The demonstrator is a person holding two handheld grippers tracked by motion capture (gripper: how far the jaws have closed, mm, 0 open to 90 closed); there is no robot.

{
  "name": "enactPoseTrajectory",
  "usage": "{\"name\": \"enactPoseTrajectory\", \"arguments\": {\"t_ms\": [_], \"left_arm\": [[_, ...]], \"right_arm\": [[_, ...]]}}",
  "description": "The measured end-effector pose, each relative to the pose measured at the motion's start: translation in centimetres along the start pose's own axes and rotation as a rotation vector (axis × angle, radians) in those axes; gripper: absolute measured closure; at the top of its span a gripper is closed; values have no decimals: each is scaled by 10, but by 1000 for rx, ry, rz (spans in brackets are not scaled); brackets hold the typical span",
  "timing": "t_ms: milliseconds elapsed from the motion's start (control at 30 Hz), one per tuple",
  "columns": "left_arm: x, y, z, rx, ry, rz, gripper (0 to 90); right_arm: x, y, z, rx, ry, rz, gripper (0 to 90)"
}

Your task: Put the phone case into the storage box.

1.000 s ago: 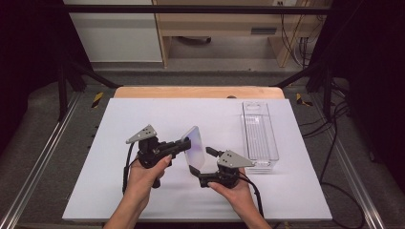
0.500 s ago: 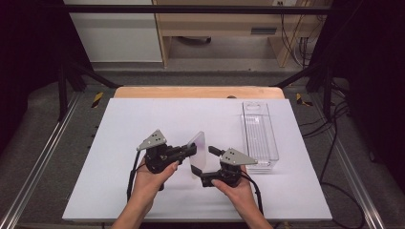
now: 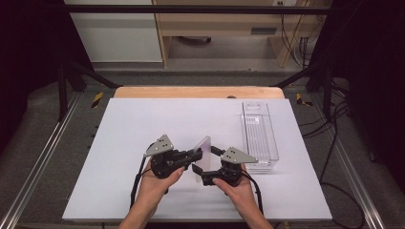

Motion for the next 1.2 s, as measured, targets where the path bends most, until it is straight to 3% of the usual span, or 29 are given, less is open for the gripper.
{"name": "enactPoseTrajectory", "arguments": {"t_ms": [133, 667, 1200], "left_arm": [[2, -1, -2, 2, -2, -7, 816], [4, -2, -6, 8, -24, -23, 816], [5, -3, -7, 25, -19, -15, 816]], "right_arm": [[0, 1, 0, 3, -4, 16, 80], [-2, -1, 2, 34, -30, 3, 135], [-3, -1, 2, -17, -34, -25, 168]]}}
Point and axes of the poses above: each handheld gripper's, and its own axes: x roughly forward along the jaws, z roughly out of its top, y roughly to its left, the point moved 3 cm from there along x, roughly forward along the jaws, and after that the axes turned 6 degrees about -y, right-handed, at the moved point
